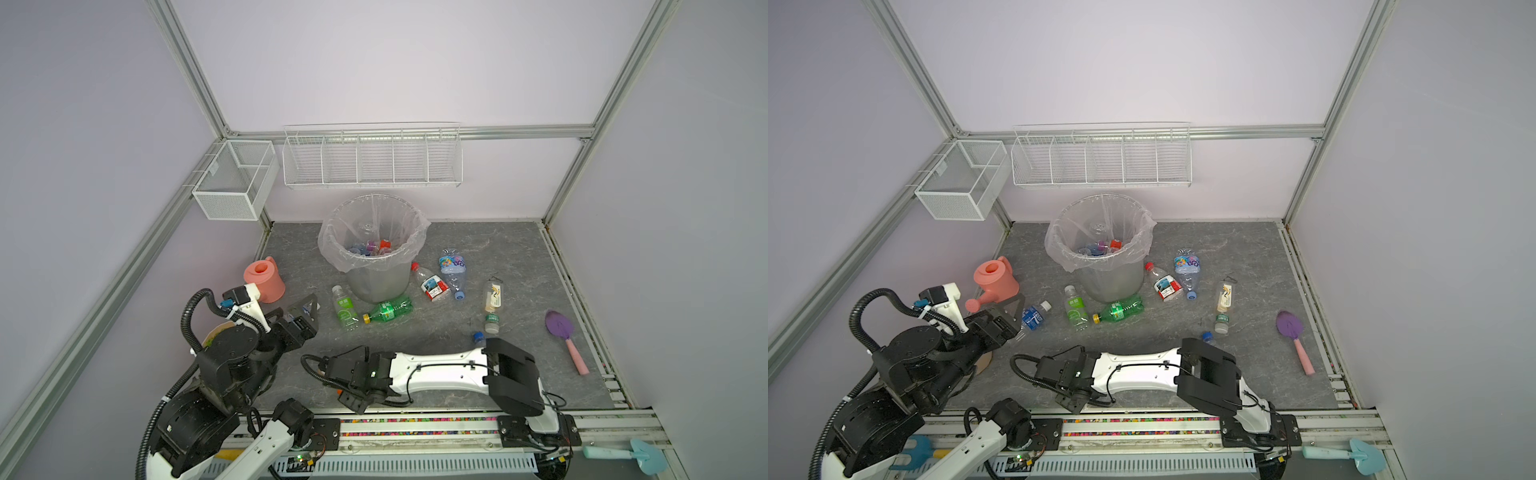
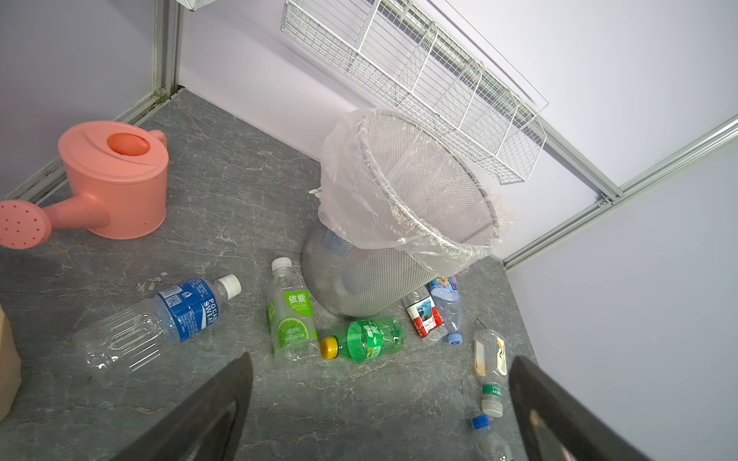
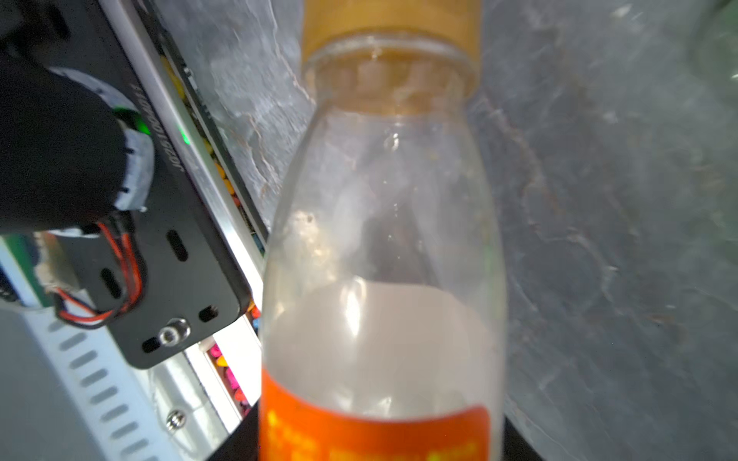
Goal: Throw the plastic bottles in the bin
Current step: Pick up the plastic bottle from the bottom-left of the table, then throw the plastic bottle into the trash bin.
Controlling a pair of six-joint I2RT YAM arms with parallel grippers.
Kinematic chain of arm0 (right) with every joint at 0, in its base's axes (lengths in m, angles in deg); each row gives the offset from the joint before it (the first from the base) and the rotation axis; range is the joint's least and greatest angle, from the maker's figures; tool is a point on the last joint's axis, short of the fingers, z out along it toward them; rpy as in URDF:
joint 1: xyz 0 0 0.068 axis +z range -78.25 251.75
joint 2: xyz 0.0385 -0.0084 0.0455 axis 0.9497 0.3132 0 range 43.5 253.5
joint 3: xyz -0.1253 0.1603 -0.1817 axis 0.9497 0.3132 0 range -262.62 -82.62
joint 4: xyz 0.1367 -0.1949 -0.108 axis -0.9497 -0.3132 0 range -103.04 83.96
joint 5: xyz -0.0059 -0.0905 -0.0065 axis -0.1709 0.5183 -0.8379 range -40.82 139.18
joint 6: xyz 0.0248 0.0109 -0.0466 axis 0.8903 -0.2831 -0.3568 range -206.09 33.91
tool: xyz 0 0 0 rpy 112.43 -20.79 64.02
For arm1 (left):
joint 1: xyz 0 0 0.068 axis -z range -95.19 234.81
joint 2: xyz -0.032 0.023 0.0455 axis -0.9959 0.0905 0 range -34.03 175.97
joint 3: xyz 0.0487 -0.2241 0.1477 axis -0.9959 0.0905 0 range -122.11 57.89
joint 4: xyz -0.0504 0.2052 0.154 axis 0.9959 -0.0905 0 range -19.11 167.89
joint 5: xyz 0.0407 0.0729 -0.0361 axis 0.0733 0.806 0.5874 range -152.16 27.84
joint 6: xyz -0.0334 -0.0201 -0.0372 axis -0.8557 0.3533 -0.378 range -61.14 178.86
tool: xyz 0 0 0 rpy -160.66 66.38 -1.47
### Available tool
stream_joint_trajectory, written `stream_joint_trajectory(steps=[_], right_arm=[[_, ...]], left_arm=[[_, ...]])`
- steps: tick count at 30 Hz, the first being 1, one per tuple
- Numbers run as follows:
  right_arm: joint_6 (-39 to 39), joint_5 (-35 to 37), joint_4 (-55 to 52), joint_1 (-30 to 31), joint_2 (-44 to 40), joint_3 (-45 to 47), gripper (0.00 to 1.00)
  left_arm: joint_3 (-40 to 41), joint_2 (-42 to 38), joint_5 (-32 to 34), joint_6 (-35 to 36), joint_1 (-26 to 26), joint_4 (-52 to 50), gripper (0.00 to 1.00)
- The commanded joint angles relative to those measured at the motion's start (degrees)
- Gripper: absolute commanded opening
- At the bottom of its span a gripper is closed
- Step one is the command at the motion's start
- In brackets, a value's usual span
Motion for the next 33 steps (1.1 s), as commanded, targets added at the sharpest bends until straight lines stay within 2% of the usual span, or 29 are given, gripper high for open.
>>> stream_joint_trajectory(steps=[1, 6, 10, 13, 18, 22, 28, 33], right_arm=[[-1.7, 5.3, -2.4, -1.6, -9.4, 0.8, 0.39], [-5.8, 11.0, -3.1, -3.4, -22.9, 1.4, 0.40], [-11.4, 17.7, -4.3, -4.0, -31.9, -1.8, 0.41], [-15.9, 22.9, -4.2, -4.5, -37.4, -5.0, 0.41], [-23.0, 26.9, 0.1, -6.2, -43.2, -9.4, 0.42], [-28.4, 27.8, 3.6, -7.3, -43.3, -13.8, 0.42], [-32.5, 24.9, 4.2, -10.5, -37.5, -23.0, 0.43], [-26.2, 13.4, -4.7, -19.3, -27.6, -35.3, 0.44]], left_arm=[[0.3, -0.3, 0.6, 0.9, -0.2, -1.7, 1.00], [2.9, -0.4, -0.3, 0.5, -0.2, -0.5, 1.00], [5.4, -0.4, -1.2, -0.2, -0.2, 0.7, 1.00], [6.7, -0.6, -2.0, -0.5, -0.2, 1.1, 1.00], [9.1, -2.1, -2.5, -0.7, -0.2, 2.2, 1.00], [11.0, -1.0, -5.3, -1.0, -0.2, 3.8, 1.00], [13.7, -1.1, -8.8, -1.6, -0.2, 5.3, 0.99], [15.4, -2.0, -10.3, -2.5, -0.2, 5.5, 0.99]])
